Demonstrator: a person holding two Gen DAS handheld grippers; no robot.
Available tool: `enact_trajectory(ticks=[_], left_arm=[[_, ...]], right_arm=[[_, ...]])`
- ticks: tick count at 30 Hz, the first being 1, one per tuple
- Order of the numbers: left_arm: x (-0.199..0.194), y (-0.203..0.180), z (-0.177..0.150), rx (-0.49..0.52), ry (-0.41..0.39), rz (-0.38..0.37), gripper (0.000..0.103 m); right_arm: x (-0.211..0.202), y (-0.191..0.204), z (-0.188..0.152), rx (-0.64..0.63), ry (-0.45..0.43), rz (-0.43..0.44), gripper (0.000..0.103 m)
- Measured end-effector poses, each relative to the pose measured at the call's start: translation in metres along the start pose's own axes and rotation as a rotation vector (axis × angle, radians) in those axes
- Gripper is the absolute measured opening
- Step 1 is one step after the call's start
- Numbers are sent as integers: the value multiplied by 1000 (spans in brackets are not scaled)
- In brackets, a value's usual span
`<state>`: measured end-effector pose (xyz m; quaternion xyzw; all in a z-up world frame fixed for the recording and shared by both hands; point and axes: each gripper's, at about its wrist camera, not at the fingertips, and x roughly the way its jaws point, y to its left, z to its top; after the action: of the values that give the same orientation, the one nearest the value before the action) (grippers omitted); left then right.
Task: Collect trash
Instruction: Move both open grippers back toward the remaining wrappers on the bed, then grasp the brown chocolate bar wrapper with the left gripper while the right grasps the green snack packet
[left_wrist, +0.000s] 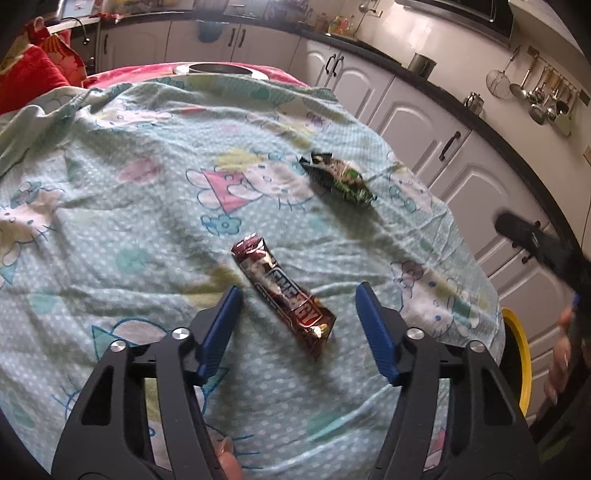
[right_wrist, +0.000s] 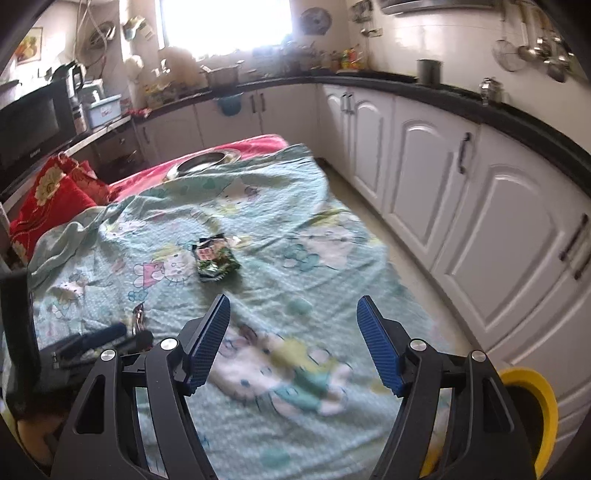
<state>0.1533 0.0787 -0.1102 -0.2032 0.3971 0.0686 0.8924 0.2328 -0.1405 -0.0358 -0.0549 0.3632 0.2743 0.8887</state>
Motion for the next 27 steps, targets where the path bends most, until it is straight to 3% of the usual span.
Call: enact_trajectory(ticks=[8,14,17,21,27], left_arm=[[3,9,-3,4,5,-12,28],[3,23,-1,-30,20,-37,10],[2,26,-1,-38,24,-52,9],[1,27,1,-43,19,-59,9],[-9,21,2,-24,-11,-65,8]], right_arm=[[67,27,31,-40,79,97,57],[116,55,42,-127,157,120,50],[137,62,42,-126,201,127,49],[148,59,35,-98,221,123,25],[118,44,19,-67,185,122,11]])
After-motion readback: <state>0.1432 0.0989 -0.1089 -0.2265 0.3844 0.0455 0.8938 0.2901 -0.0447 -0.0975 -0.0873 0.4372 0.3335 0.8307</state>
